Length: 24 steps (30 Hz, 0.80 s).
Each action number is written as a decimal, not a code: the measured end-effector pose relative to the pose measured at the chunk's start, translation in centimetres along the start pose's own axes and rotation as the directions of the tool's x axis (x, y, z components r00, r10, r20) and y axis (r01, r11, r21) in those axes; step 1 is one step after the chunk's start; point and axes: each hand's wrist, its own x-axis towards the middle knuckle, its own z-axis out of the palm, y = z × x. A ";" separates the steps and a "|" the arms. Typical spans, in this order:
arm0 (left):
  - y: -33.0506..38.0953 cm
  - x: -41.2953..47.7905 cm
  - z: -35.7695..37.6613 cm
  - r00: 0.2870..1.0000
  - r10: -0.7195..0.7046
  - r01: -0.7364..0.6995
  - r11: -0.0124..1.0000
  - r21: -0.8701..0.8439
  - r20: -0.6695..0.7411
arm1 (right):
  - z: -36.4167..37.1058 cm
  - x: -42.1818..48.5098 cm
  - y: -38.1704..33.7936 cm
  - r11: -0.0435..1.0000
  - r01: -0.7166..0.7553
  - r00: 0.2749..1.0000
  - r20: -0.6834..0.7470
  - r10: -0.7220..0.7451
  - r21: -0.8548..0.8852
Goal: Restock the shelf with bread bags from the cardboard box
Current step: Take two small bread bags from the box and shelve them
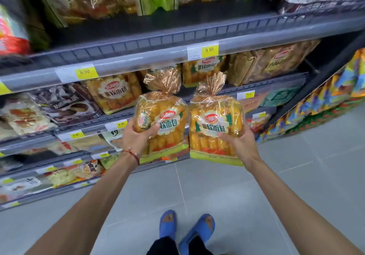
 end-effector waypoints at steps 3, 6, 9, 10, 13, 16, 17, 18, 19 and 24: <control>0.9 3.2 1.9 1.000 0.005 -0.005 1.000 -0.014 -0.006 | -0.1 4.4 -0.9 1.000 -0.015 1.000 0.012 0.015 -0.003; 2.0 6.3 3.3 1.000 0.008 -0.008 0.999 -0.038 0.000 | 0.2 8.2 -2.0 1.000 -0.015 1.000 -0.010 0.015 0.006; 2.7 8.6 4.4 1.000 0.005 -0.008 0.995 -0.101 -0.024 | 0.9 11.0 -4.1 0.999 -0.003 1.000 0.002 0.003 0.039; 3.0 9.4 4.8 1.000 0.006 -0.009 0.994 -0.109 -0.028 | 1.0 11.9 -4.7 0.999 0.006 1.000 0.005 -0.006 0.045; 3.5 11.8 5.1 1.000 -0.025 0.022 0.993 -0.115 -0.018 | 1.0 14.3 -5.8 0.999 0.037 0.999 0.004 -0.037 0.035; 4.0 13.3 5.0 0.997 -0.067 0.064 0.991 -0.120 -0.026 | 0.8 16.1 -6.3 0.998 0.057 0.998 0.018 -0.057 0.035; 4.0 13.7 5.0 0.995 -0.095 0.089 0.988 -0.125 -0.042 | 0.7 16.5 -6.5 0.997 0.062 0.998 0.028 -0.063 0.038; 4.0 14.1 5.1 0.992 -0.111 0.103 0.986 -0.134 -0.054 | 0.6 17.0 -6.6 0.997 0.069 0.997 0.037 -0.071 0.040; 4.1 14.3 5.1 0.991 -0.121 0.112 0.984 -0.139 -0.054 | 0.5 17.5 -6.7 0.996 0.083 0.995 0.051 -0.085 0.045; 3.6 14.8 5.0 0.988 -0.143 0.129 0.972 -0.195 -0.060 | -0.1 19.9 -6.8 0.991 0.133 0.981 0.138 -0.136 0.034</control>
